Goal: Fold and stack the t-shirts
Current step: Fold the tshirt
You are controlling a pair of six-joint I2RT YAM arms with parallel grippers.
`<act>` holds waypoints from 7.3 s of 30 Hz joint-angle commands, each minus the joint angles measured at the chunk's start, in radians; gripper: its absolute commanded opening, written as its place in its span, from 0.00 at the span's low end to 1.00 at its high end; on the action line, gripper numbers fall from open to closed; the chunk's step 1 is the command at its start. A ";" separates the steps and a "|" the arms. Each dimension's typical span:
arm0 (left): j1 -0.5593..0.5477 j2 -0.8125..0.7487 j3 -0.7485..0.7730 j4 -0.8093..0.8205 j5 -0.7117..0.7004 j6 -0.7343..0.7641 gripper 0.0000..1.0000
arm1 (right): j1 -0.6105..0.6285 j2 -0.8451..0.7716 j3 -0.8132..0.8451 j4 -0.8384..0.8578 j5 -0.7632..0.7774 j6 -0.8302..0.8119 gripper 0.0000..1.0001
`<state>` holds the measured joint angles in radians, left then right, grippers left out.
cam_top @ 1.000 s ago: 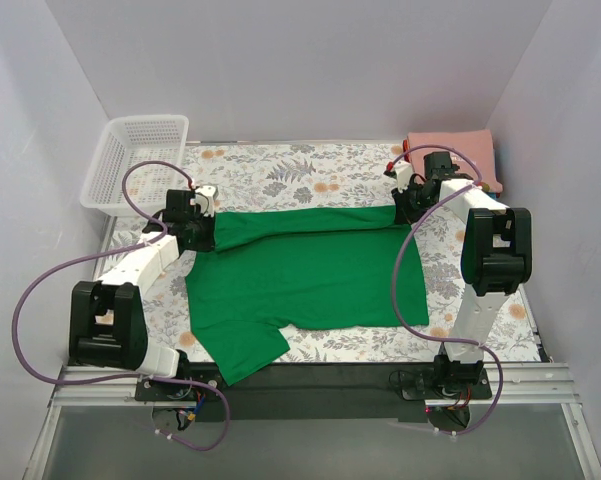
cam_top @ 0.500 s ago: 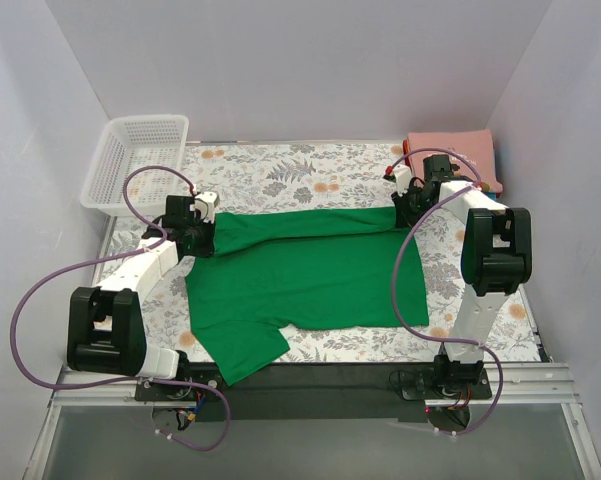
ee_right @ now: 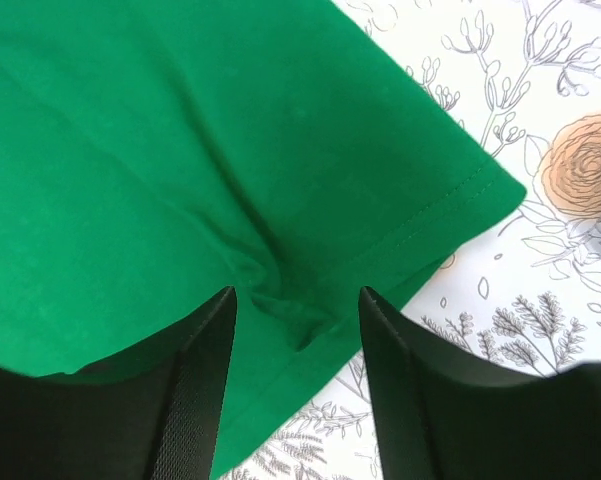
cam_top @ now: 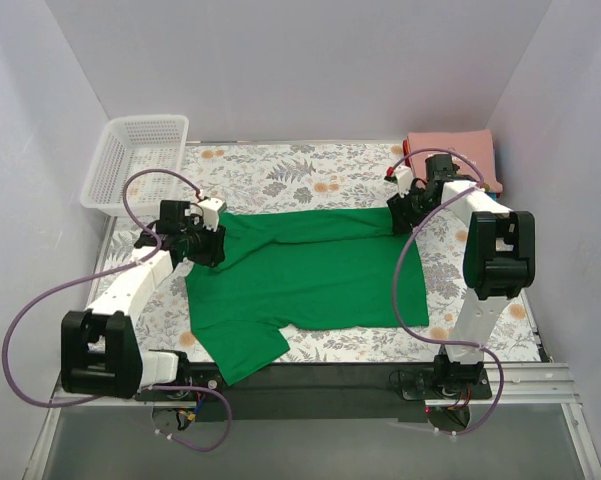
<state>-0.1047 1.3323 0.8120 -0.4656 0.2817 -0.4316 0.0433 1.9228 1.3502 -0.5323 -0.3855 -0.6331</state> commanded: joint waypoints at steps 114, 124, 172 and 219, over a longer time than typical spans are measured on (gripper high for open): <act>-0.319 0.542 0.451 0.053 -0.018 -0.179 0.00 | 0.082 0.099 0.201 -0.251 0.232 -0.206 0.10; -0.319 0.472 0.406 -0.019 0.017 -0.118 0.00 | 0.082 0.033 0.162 -0.251 0.277 -0.264 0.01; 0.088 0.691 0.711 -0.122 0.115 -0.094 0.45 | 0.115 0.464 0.852 -0.239 0.205 0.076 0.65; 0.283 -0.066 0.070 -0.515 0.315 0.758 0.56 | 0.449 -0.574 -0.720 -0.101 0.428 -0.054 0.34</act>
<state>0.1795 1.3285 0.9379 -0.9955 0.6102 0.2676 0.4889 1.3434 0.6807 -0.7139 -0.0189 -0.6849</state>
